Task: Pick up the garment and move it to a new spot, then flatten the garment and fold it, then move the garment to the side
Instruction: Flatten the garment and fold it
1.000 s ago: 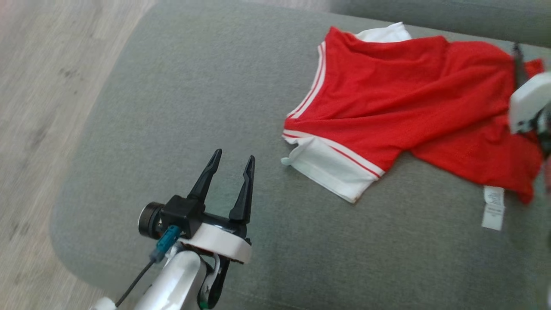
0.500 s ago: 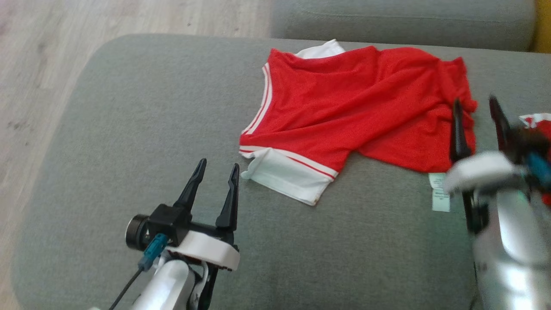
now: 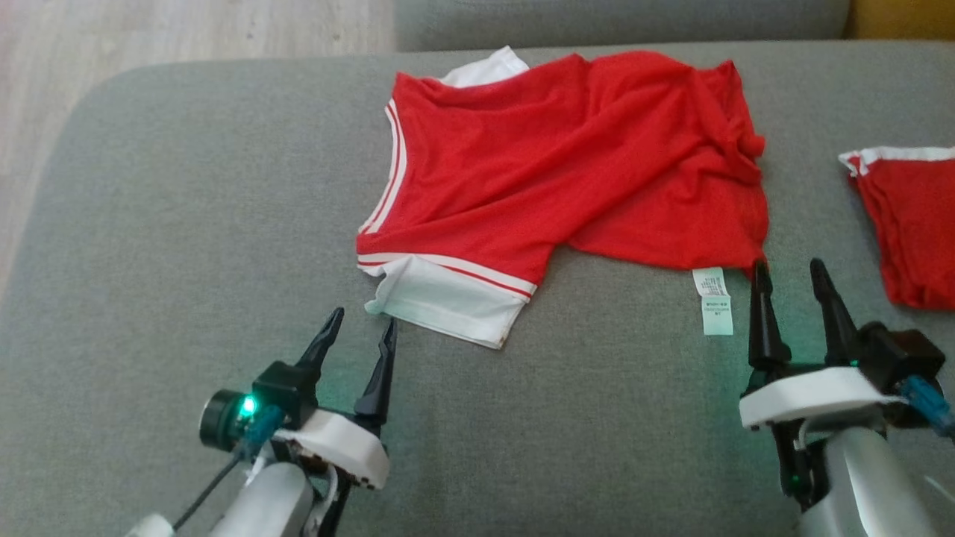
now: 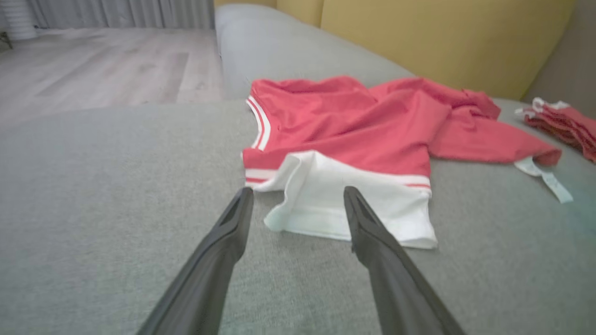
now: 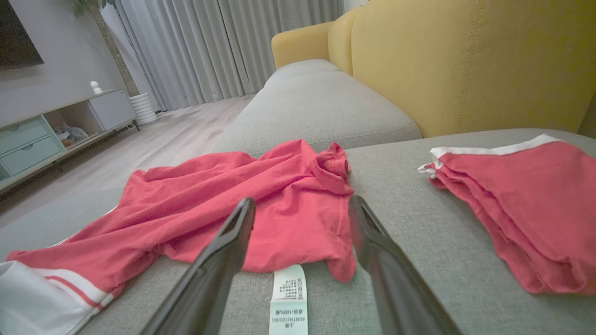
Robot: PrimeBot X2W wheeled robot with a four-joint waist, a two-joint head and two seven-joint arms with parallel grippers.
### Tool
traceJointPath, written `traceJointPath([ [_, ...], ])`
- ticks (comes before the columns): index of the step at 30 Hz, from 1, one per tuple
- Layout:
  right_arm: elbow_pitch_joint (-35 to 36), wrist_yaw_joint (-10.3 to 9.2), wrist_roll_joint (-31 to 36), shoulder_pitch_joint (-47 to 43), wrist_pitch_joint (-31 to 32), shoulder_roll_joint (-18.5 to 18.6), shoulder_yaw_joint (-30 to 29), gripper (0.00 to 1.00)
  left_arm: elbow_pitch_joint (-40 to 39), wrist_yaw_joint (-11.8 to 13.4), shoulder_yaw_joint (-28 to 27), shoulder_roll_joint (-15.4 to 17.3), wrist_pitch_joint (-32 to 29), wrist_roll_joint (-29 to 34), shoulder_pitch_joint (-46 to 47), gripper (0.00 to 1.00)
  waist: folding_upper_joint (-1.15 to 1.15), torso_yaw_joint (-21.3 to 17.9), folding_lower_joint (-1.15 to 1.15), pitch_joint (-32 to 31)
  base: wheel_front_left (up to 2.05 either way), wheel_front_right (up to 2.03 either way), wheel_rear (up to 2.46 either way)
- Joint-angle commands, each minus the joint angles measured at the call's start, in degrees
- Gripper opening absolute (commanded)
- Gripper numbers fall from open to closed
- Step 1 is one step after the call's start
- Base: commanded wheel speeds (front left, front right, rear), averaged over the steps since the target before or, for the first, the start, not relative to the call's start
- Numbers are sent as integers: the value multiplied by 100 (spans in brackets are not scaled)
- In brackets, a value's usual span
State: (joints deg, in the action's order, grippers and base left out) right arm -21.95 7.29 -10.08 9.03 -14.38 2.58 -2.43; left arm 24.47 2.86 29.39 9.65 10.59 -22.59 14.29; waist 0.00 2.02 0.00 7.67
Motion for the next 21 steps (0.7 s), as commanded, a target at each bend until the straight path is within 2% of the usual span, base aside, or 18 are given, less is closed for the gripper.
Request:
traceJointPath([
  [1,239,20,2,243,-62,31,158,100,-13,-92,-137,159,-54,73,412,100,0,-103,0,138,0,0,0],
  [5,295,20,27,279,-62,31,150,100,520,-231,-31,308,-210,192,788,100,0,-212,0,306,0,0,0],
  [21,271,20,-11,354,-62,30,185,100,1474,-468,103,288,-83,207,1399,100,0,-372,0,575,0,0,0],
])
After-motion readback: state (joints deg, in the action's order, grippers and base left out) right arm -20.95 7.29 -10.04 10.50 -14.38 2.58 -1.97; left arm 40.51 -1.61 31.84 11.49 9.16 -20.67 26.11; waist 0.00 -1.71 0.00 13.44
